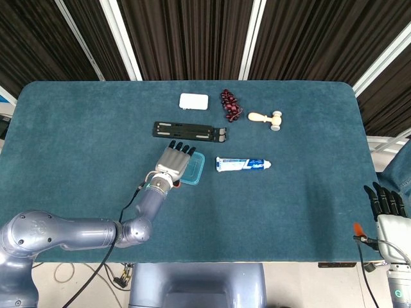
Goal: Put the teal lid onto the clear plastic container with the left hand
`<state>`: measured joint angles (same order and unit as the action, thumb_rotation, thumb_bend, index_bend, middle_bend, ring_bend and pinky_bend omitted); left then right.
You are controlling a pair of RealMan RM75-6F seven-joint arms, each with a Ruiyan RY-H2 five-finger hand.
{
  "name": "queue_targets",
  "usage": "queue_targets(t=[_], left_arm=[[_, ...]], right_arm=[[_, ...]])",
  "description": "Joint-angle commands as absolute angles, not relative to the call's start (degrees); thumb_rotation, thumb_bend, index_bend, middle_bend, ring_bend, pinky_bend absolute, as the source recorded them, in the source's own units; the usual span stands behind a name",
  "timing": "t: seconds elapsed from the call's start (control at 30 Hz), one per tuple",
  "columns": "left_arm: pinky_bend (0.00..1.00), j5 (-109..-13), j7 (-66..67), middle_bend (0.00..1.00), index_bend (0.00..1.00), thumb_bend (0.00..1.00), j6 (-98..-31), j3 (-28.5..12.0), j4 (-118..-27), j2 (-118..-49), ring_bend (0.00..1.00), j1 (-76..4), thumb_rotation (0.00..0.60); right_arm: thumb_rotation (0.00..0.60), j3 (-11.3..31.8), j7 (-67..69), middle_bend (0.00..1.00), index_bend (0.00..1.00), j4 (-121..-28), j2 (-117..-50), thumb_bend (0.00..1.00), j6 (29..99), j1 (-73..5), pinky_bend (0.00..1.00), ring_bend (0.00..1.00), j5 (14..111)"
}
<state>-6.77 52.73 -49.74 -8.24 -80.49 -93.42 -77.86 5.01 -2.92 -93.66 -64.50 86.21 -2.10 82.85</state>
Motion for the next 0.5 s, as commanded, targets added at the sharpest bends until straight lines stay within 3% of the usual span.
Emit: queue_targets(t=[0.03,0.5], left_arm=[[0.00,-6.9,52.7,0.05,0.00,0.19,-49.8,-8.2,-80.5,-93.4,0.00,-77.9,0.600],[0.00,-10.6,53.6,0.04,0.00,0.19,-53.3,-6.3,-84.9,-90.7,0.00,-77.1,0.600]], right_arm=[[0.600,5.0,-3.0,0.00,0.07,-93.7,-64.5,0.36,86.2,-2.1,0.00,0.01,82.9],[0.600,5.0,-3.3,0.00,0.07,-93.7,-64.6,0.36,86.3,-2.1,0.00,0.01,82.8]])
